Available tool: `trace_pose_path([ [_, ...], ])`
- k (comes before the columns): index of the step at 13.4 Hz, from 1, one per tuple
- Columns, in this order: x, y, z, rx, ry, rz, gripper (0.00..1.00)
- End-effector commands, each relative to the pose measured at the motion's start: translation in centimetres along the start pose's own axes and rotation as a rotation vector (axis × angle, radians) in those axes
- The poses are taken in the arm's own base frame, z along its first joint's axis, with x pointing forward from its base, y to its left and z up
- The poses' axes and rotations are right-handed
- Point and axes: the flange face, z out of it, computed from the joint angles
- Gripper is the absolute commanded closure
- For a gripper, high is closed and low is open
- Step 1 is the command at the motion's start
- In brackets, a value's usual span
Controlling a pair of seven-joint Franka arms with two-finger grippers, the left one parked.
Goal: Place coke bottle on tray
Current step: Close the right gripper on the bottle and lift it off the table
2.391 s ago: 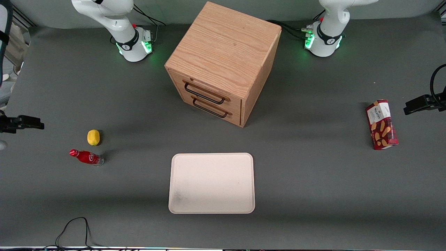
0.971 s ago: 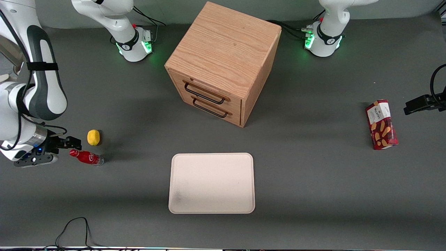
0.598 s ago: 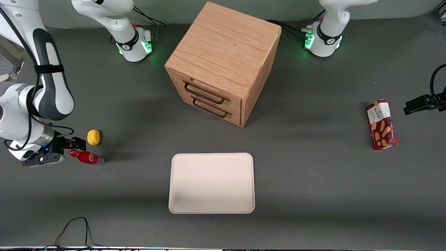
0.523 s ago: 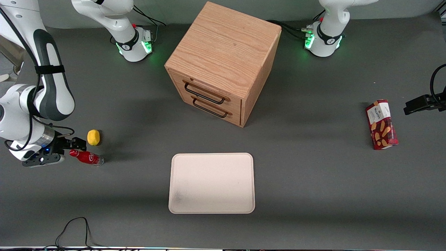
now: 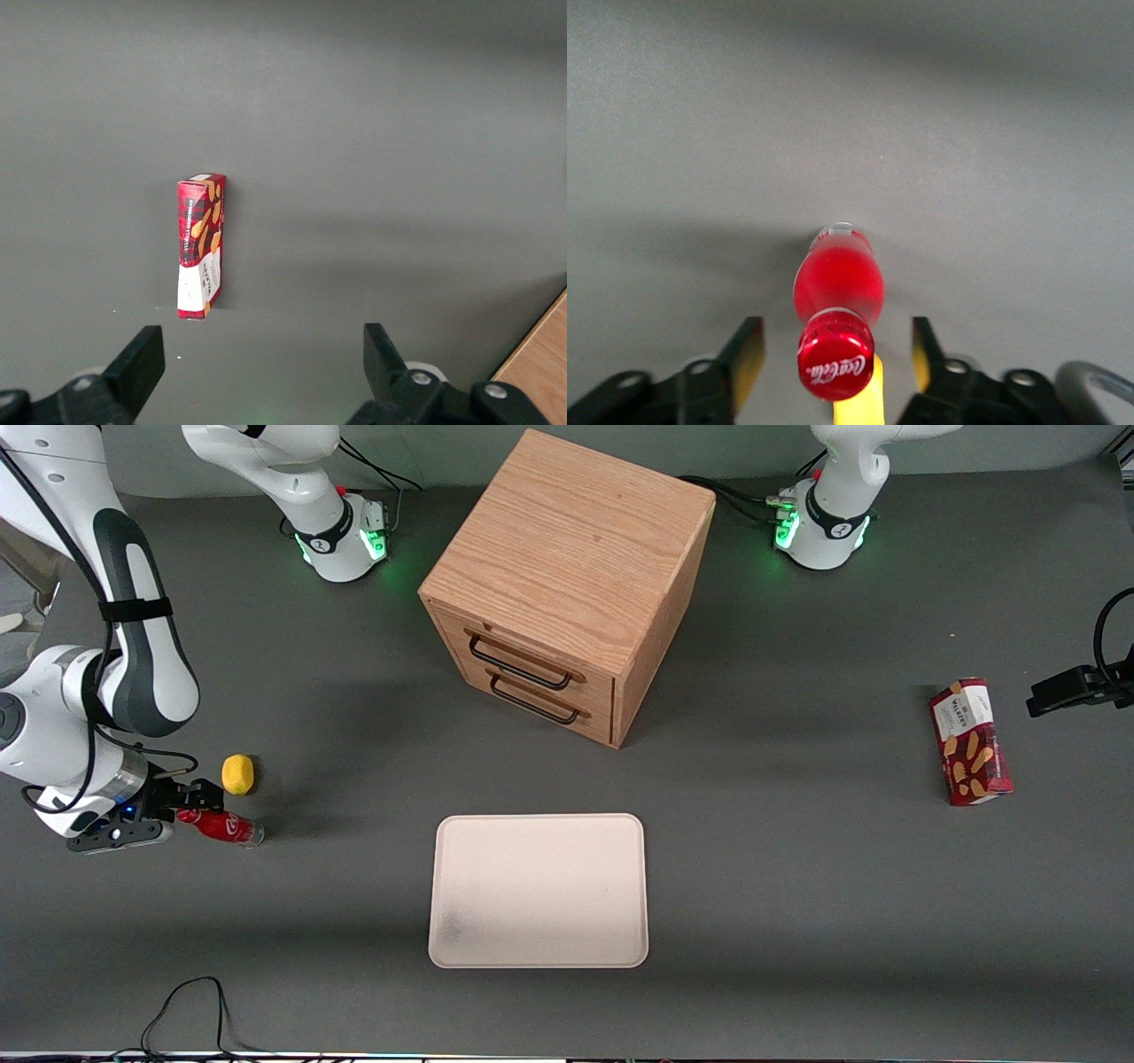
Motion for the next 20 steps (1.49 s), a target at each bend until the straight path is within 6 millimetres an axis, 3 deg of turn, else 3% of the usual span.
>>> trace_pose_path([
  [1, -0.1, -0.1, -0.4, 0.012, 0.015, -0.005, 0.78],
  [2, -0.1, -0.1, -0.6, 0.012, 0.016, -0.005, 0.94],
  [3, -0.1, -0.1, -0.7, 0.012, 0.018, -0.003, 1.0],
  [7, -0.1, -0.1, -1.0, 0.012, 0.021, 0.005, 1.0],
  [9, -0.1, -0.3, -2.2, 0.028, -0.01, 0.01, 1.0],
  [13, 1.6, -0.3, -8.8, 0.063, -0.093, 0.043, 1.0],
  [20, 4.9, -3.2, -20.4, 0.076, -0.148, 0.134, 1.0],
])
